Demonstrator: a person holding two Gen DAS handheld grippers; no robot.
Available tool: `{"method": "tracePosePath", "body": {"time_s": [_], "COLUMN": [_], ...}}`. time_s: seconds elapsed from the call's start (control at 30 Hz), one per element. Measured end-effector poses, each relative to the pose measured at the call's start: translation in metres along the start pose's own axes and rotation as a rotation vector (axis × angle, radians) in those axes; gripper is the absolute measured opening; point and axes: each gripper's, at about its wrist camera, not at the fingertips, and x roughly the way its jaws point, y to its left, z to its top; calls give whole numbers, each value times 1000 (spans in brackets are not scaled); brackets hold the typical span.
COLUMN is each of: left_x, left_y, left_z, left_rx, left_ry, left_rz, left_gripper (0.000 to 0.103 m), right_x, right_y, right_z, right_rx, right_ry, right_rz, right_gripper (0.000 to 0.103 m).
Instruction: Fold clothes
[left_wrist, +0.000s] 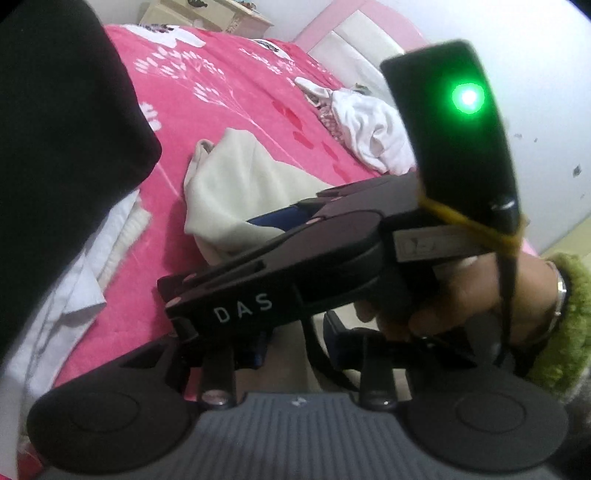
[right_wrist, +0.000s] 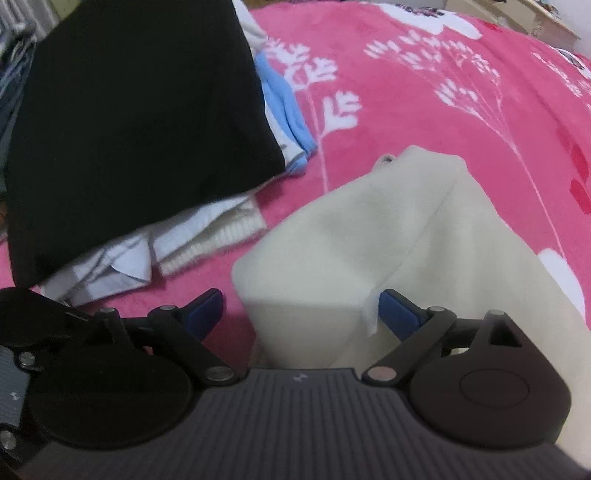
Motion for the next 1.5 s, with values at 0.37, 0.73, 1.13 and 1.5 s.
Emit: {"method": "tracePosePath", "body": {"time_s": [0.37,0.73,1.13,1.5], "left_x": [-11,13,110,236], "left_y": [-16,-83,-212,-279], "left_z": [3,32,36,-9], "left_rx": [103,224,465,541], "left_ry": [-52,-1,213,423], "left_rz": [-84,-337,-560,-555], "left_gripper": [24,24,24,24], "right_x": [-16,-103,-183,-164], "right_y": [-33,-113,-199,-271], "right_z": [-18,-85,-223,-355], "right_rx": [128,539,914,1210], "right_ry": [-59,-365,-694,-741], "right_rz": [-21,157,239,239], "right_gripper": [12,10,10,10]}}
